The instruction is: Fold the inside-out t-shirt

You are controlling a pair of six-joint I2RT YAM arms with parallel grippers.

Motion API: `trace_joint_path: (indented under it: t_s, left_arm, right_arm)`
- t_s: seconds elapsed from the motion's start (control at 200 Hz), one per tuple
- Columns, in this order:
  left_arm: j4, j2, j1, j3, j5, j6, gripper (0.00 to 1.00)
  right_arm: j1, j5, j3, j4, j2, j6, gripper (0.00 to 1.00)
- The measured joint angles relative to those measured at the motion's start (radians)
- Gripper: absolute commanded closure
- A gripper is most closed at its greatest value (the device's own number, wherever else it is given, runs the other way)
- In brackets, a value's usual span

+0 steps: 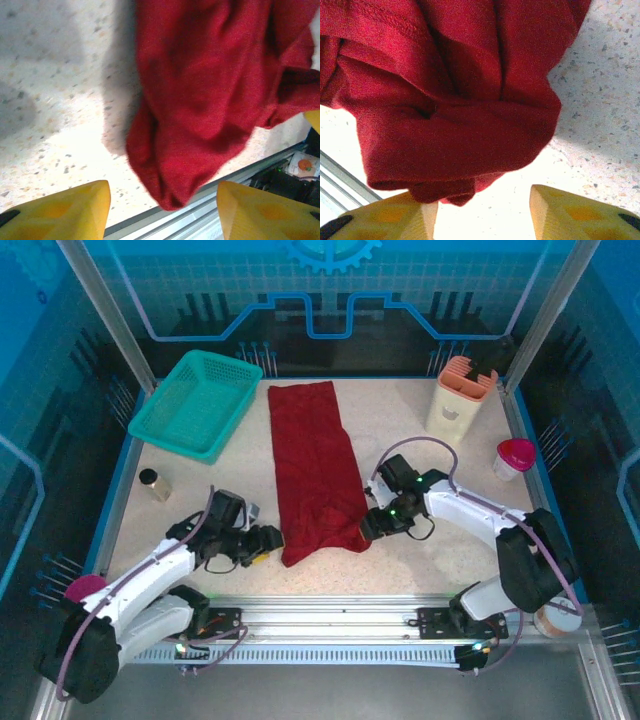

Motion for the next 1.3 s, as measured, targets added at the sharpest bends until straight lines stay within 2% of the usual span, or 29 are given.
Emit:
trace_joint_path:
  t_s: [0.065, 0.165, 0.245, 0.33, 0.5, 0.575, 0.62, 0.645, 0.7, 0.726, 0.751, 0.826, 0.891, 1.006, 1.091, 1.121, 1.156, 1.226, 1.261, 1.301]
  left_arm:
    - [0.001, -0.038, -0.052, -0.040, -0.023, -0.024, 0.29]
    - [0.000, -0.114, -0.237, -0.061, -0.105, -0.068, 0.26]
    - [0.010, -0.130, -0.336, -0.061, -0.170, -0.085, 0.26]
    - [0.046, -0.069, -0.376, -0.061, -0.227, -0.097, 0.26]
    - [0.128, 0.130, -0.381, -0.040, -0.294, -0.100, 0.29]
    - [0.115, 0.164, -0.383, -0.018, -0.310, -0.108, 0.36]
    - [0.103, 0.184, -0.383, -0.008, -0.322, -0.118, 0.46]
    - [0.094, 0.192, -0.383, -0.003, -0.333, -0.119, 0.54]
    - [0.077, 0.204, -0.383, 0.002, -0.350, -0.130, 0.84]
    - [0.067, 0.208, -0.383, 0.003, -0.360, -0.126, 0.95]
    - [0.062, 0.209, -0.381, 0.003, -0.366, -0.125, 1.00]
    - [0.116, 0.214, -0.355, 0.007, -0.354, -0.121, 1.00]
    - [0.129, 0.177, -0.323, 0.034, -0.317, -0.143, 1.00]
    - [0.201, -0.049, -0.298, 0.029, -0.210, -0.293, 1.00]
    - [0.245, -0.165, -0.280, -0.002, -0.122, -0.381, 1.00]
    - [0.245, -0.175, -0.269, -0.014, -0.102, -0.398, 1.00]
    - [0.246, -0.167, -0.258, -0.031, -0.083, -0.414, 0.86]
    - [0.246, -0.116, -0.248, -0.071, -0.053, -0.436, 0.66]
    - [0.244, -0.076, -0.247, -0.091, -0.034, -0.439, 0.53]
    - [0.226, -0.032, -0.248, -0.103, -0.016, -0.430, 0.44]
  right_arm:
    - [-0.008, 0.001, -0.033, 0.001, -0.037, 0.005, 0.41]
    - [-0.049, -0.005, -0.108, 0.031, -0.103, 0.033, 0.42]
    - [-0.074, -0.046, -0.189, 0.094, -0.127, 0.079, 0.42]
    - [-0.073, -0.114, -0.249, 0.171, -0.106, 0.119, 0.42]
    - [-0.029, -0.210, -0.270, 0.346, -0.068, 0.165, 0.42]
    - [-0.016, -0.226, -0.270, 0.400, -0.068, 0.166, 0.48]
    - [-0.014, -0.225, -0.270, 0.420, -0.068, 0.167, 0.61]
    - [-0.014, -0.222, -0.270, 0.431, -0.066, 0.161, 0.73]
    - [-0.014, -0.214, -0.267, 0.457, -0.052, 0.152, 0.99]
    - [-0.015, -0.211, -0.265, 0.471, -0.038, 0.150, 1.00]
    - [-0.016, -0.209, -0.262, 0.480, -0.023, 0.150, 1.00]
    - [-0.019, -0.208, -0.247, 0.474, 0.013, 0.169, 1.00]
    - [-0.019, -0.199, -0.212, 0.388, 0.001, 0.266, 1.00]
    - [-0.016, -0.205, -0.182, 0.266, -0.144, 0.531, 1.00]
    - [-0.021, -0.170, -0.154, 0.162, -0.194, 0.619, 1.00]
    - [-0.028, -0.158, -0.148, 0.142, -0.182, 0.630, 0.94]
    - [-0.039, -0.152, -0.147, 0.123, -0.148, 0.635, 0.85]
    - [-0.057, -0.148, -0.147, 0.089, -0.029, 0.628, 0.63]
    - [-0.060, -0.148, -0.147, 0.068, 0.029, 0.621, 0.58]
    - [-0.060, -0.148, -0.148, 0.038, 0.066, 0.613, 0.53]
